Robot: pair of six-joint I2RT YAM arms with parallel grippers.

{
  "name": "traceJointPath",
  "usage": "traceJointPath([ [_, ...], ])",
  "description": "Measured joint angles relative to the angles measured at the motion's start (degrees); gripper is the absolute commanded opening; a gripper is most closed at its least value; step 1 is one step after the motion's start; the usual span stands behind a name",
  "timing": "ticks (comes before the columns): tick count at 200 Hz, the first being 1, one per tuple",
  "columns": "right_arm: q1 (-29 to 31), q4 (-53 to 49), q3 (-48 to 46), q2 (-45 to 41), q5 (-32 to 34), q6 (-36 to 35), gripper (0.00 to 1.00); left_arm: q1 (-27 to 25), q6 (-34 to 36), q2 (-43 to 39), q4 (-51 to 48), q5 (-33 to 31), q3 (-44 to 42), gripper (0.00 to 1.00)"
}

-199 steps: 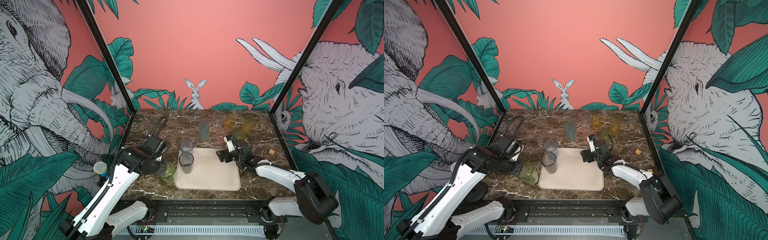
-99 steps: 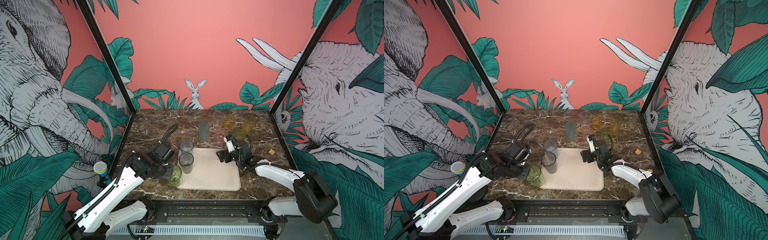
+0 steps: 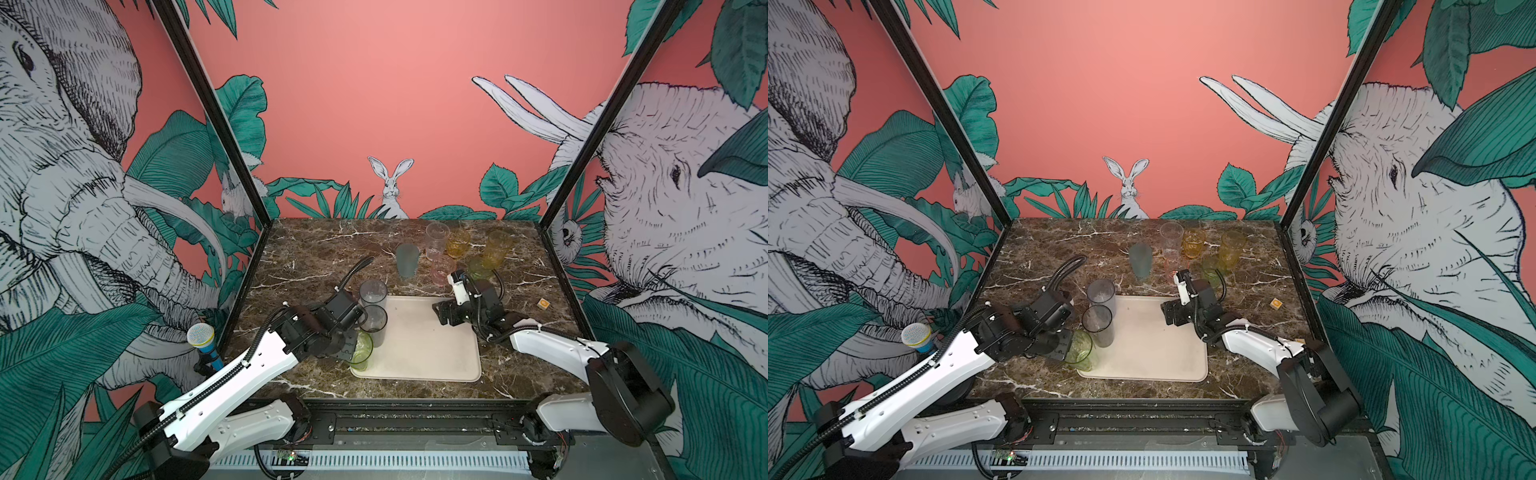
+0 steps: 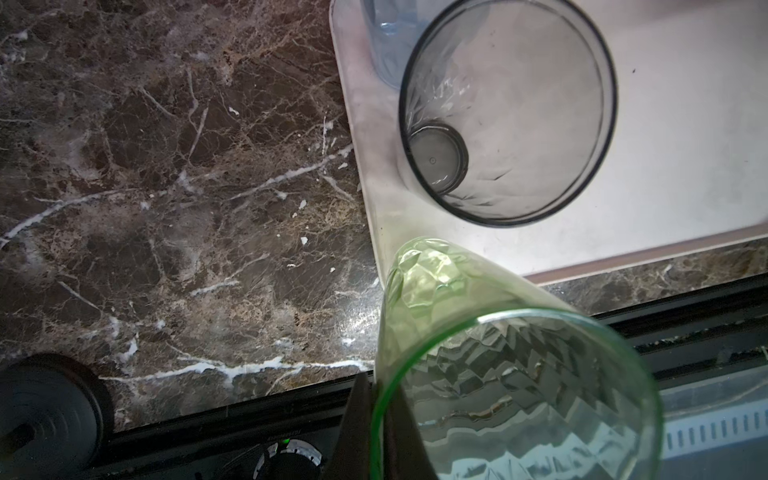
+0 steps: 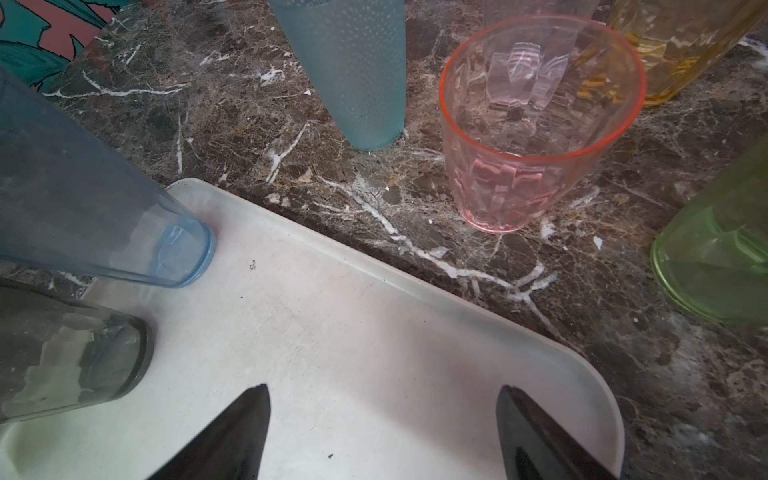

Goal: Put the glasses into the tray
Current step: 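Lower the green glass onto the tray beside the grey glass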

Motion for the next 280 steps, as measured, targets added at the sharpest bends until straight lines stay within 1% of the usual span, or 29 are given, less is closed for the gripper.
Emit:
traceJointPath([
  [60,0.0,-0.15,0.94,0.09,0.0,0.0,0.87,-2.21,-0.98,2.54,3.17,-0.39,-1.27,0.0],
  [209,0.0,-0.2,0.94,0.09,0.0,0.0,0.87,-2.54,-0.94,5.73,6.67,-0.22,-3.85,0.0],
  [280,0.0,-0.37,0.94,0.57,-0.02,0.0,0.88,-2.54,-0.92,5.9,7.52,0.11,-3.91,0.0],
])
